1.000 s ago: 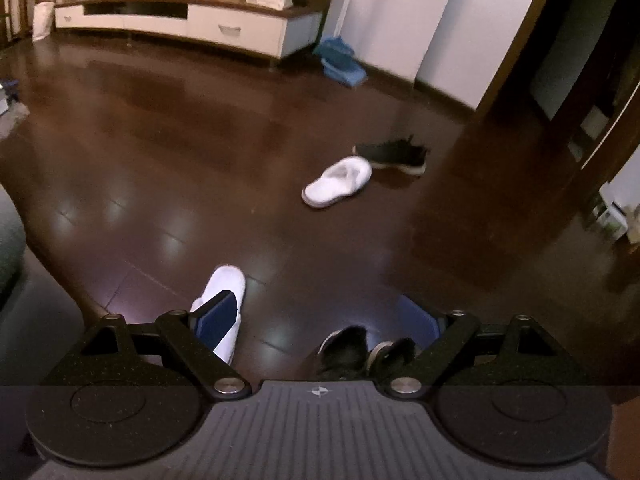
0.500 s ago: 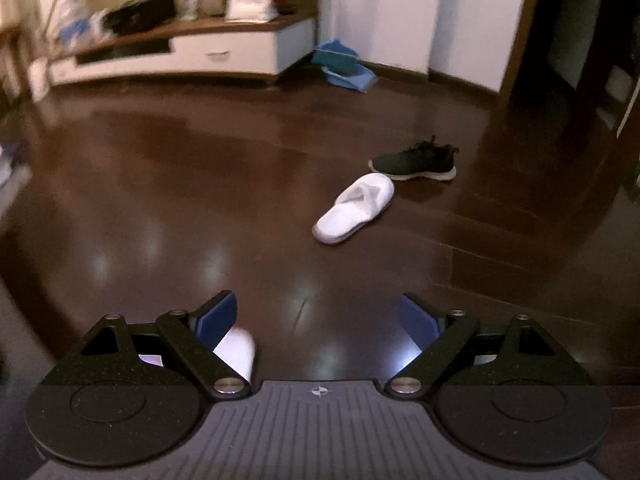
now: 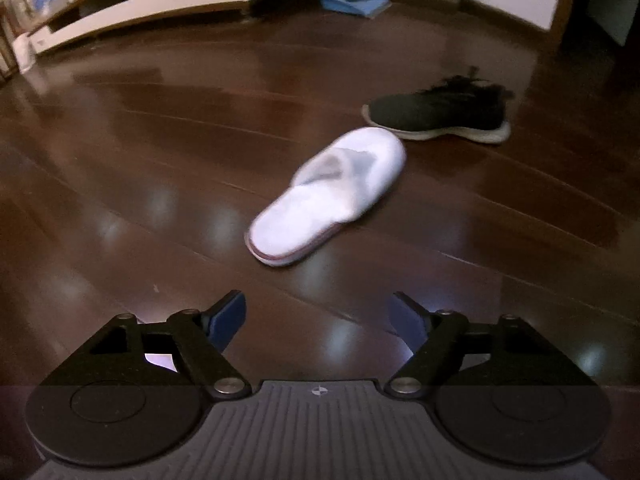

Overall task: Organize scattered shoes
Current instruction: 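Move the left gripper to a white slipper and close on its toe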

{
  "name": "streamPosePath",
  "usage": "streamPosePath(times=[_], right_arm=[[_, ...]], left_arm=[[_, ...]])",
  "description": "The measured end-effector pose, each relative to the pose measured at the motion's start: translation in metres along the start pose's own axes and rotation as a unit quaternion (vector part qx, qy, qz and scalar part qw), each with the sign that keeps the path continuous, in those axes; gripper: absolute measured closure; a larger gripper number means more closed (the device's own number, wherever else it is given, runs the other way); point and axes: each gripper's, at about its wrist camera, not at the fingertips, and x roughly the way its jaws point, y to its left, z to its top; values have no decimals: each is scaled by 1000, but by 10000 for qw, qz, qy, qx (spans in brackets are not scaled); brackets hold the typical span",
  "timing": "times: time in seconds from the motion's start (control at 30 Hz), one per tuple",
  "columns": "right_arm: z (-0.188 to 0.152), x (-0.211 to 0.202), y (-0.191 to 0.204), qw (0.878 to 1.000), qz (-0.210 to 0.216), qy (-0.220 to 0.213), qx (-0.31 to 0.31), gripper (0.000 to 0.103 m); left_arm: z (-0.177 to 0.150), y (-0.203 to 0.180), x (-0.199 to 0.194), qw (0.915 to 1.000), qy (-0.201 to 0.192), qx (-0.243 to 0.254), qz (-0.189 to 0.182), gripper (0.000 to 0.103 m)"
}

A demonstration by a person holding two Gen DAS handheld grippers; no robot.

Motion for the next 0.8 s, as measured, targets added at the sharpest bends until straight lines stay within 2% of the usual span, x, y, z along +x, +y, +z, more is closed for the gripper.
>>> streamPosePath(times=[0.17, 0.4, 0.57, 0.8], right_arm=[[8, 23, 10, 9991, 150, 281, 276, 6], [-1, 74, 24, 9942, 245, 509, 915, 6], [-3, 112, 32, 9879, 193, 701, 1370, 6], [-2, 133, 33, 9817, 177, 779, 1726, 6]], left_arm=[[39, 17, 39, 9992, 257, -290, -67, 18], [83, 17, 111, 9979, 535, -306, -193, 19], [101, 13, 145, 9968, 670, -310, -321, 19], [117, -2, 180, 9957, 713, -298, -505, 19]])
